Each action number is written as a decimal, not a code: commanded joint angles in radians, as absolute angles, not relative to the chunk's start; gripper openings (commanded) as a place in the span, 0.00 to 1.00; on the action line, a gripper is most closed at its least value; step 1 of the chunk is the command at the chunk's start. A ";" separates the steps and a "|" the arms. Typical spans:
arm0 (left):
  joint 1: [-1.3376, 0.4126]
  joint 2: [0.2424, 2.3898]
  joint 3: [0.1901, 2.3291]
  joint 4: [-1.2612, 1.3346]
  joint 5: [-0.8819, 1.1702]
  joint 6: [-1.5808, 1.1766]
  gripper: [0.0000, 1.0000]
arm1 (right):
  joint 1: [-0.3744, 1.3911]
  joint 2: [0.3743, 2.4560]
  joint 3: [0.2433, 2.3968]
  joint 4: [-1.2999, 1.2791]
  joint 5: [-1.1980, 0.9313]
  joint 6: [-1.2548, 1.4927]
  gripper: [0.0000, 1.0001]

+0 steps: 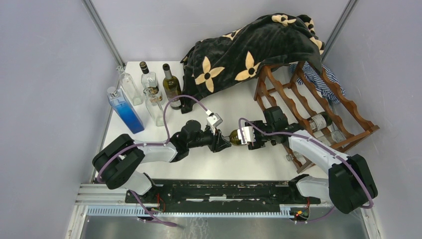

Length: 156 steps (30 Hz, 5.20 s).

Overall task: Put the wine bottle on the wine rack
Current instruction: Place the wine bottle in the wine rack.

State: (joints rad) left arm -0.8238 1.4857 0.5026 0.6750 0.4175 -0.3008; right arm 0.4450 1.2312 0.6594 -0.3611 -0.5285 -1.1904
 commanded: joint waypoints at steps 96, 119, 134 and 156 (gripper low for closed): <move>-0.664 1.856 0.757 1.111 0.848 -0.929 0.02 | 0.347 1.210 1.243 -0.867 -0.906 -1.118 0.98; -0.741 2.035 0.975 1.022 0.816 -0.884 0.02 | 0.328 1.190 1.226 -0.859 -0.928 -1.119 0.98; -0.762 2.151 1.116 1.058 0.800 -0.886 0.02 | 0.324 1.188 1.217 -0.853 -0.917 -1.121 0.98; -0.800 2.232 1.315 0.844 0.737 -0.721 0.02 | 0.312 1.175 1.195 -0.848 -0.930 -1.124 0.98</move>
